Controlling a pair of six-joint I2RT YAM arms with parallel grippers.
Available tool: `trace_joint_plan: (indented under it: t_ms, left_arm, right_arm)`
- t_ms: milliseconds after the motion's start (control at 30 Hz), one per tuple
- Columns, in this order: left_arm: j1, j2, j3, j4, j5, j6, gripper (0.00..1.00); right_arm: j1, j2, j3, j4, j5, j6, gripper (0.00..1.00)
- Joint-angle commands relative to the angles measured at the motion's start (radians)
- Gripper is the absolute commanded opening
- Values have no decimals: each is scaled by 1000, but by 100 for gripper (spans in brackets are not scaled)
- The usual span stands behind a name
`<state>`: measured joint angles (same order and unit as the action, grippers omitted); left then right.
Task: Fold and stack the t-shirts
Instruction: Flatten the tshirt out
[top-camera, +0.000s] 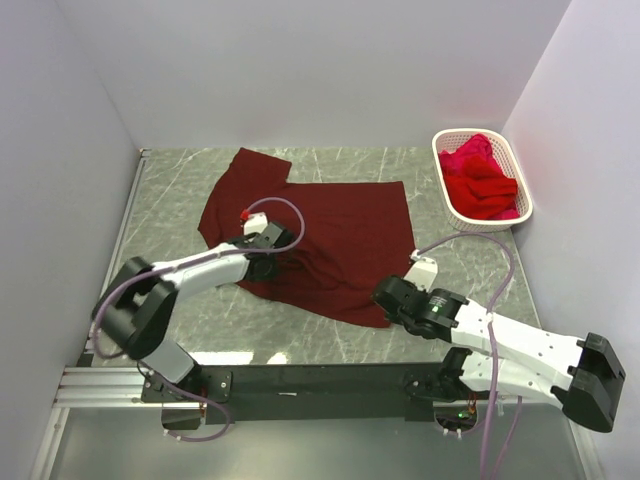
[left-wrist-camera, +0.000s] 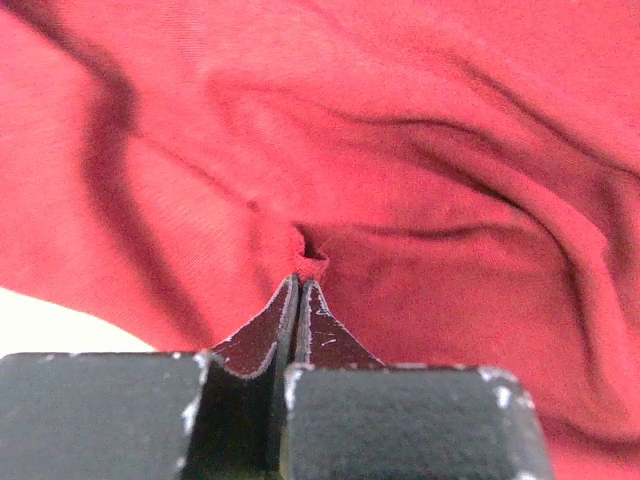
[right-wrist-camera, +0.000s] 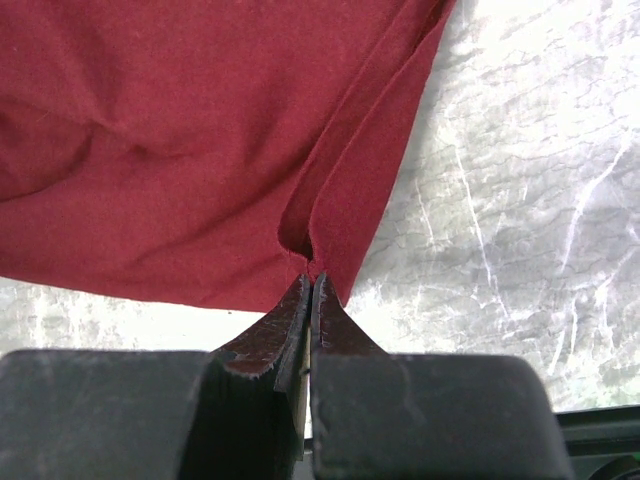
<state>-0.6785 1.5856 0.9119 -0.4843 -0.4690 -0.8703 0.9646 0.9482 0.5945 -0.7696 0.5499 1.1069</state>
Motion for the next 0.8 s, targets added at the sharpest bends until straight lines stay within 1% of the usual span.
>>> trace_joint_plan:
  t_ms: [0,167,233,300,333,400,433,500,533,567,600,633,700,733,767]
  left_arm:
    - [-4,-154,38,-86,-42,-36,1]
    - [-1,-377,74,-213,-91,-79,1]
    - [0,-464,68,-255,-97,-91,1]
    - [2,-516,55,-299,-105,-124,1]
    - [2,-571,50,-313,-106,-136,1]
    - [2,-637,41,-332,-115,-173,1]
    - [2,-707,42,-330,-118,-179,1]
    - [2,-775,53,-324,-140,-180,1]
    - [2,-839,68,-300,-145,-173,1]
    - [3,-867,77,-280,-148,-145,1]
    - [4,-895,87,-267,-161,-135,1]
    - [4,-941,109,-248,-161,-119,1]
    - [3,-973,140,-195,-169,-67,1]
    - [2,-990,180,-185,-181,-55,1]
    - [3,-995,203,-159,-186,-20,1]
  right_arm:
    - [2,-32,25,-37,53,28,0]
    - [-35,-120,67,-65,71,21,0]
    - [-62,-166,83,-74,74,7,0]
    - [-84,-193,94,-79,73,-13,0]
    - [-96,-216,111,-79,71,-22,0]
    - [-142,-236,139,-76,62,-62,0]
    - [-162,-253,177,-74,59,-79,0]
    - [-222,-267,226,-62,53,-137,0]
    - [-240,-270,287,-57,53,-156,0]
    - [-263,-269,322,-56,58,-168,0]
    - [-271,-258,359,-53,76,-197,0]
    - [-274,-250,440,-50,87,-209,0]
    - [-276,-229,525,-43,111,-249,0]
    - [-276,-206,609,-34,128,-268,0]
    - [-276,-195,651,-25,134,-283,0]
